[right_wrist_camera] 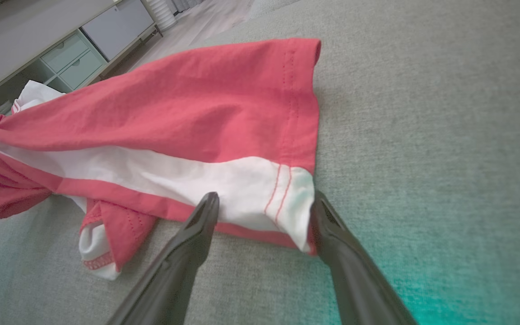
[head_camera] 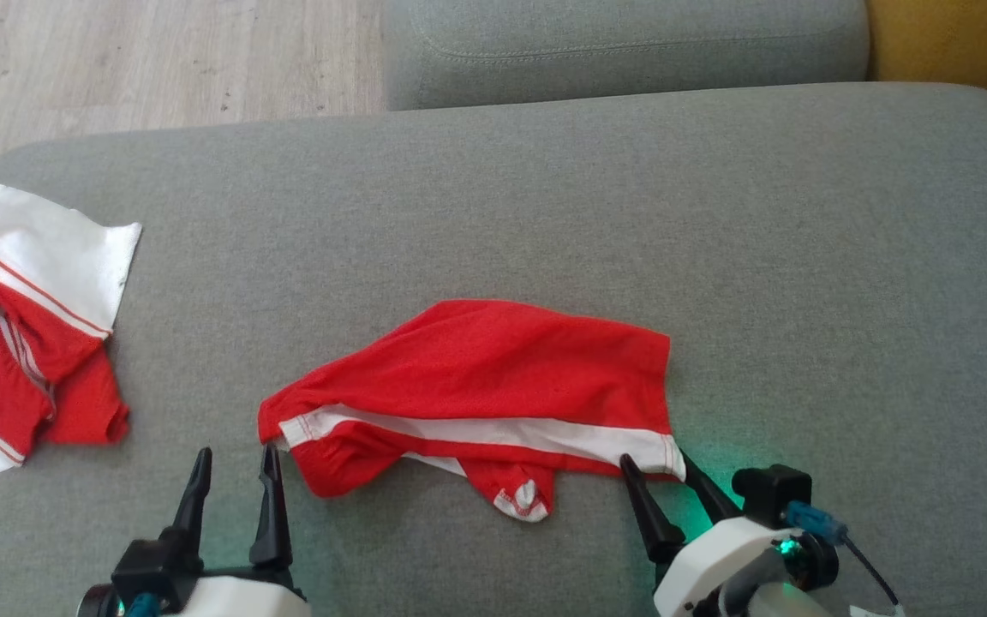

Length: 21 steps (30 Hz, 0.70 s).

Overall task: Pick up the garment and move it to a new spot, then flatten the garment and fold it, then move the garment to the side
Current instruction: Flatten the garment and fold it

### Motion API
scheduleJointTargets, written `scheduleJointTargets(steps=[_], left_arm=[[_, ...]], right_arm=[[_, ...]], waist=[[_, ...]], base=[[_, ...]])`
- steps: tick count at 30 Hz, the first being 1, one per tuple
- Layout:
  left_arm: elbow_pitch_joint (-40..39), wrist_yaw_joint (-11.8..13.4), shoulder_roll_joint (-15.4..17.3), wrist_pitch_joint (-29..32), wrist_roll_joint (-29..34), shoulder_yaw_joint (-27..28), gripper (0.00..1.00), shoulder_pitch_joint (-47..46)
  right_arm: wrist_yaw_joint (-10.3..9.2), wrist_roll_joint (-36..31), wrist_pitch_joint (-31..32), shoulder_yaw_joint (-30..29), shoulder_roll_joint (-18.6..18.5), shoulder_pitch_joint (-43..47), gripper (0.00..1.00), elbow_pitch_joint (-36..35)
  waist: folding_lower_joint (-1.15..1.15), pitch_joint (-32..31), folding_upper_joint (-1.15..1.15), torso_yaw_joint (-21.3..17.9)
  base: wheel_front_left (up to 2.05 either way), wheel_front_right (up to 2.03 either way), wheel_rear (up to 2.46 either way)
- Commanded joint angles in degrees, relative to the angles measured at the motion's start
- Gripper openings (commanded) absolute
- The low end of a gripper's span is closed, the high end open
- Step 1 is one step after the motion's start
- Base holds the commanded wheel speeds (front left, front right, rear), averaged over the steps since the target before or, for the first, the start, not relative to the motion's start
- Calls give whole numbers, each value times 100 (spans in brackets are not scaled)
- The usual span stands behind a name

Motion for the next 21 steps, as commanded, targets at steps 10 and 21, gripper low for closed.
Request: scheduleJointTargets(steps=[10,21], left_arm=[[-177,40,9,-30,-92,105,100,-198],[-155,16,9,-30,-103,89,100,-195]], right_arm=[[37,116,-38,161,-12,32,100,-434],[37,468,-38,377,-52,88,100,-737]], waist=[[0,0,0,-9],[0,19,0,26]], base=[[0,0,0],[0,0,0]])
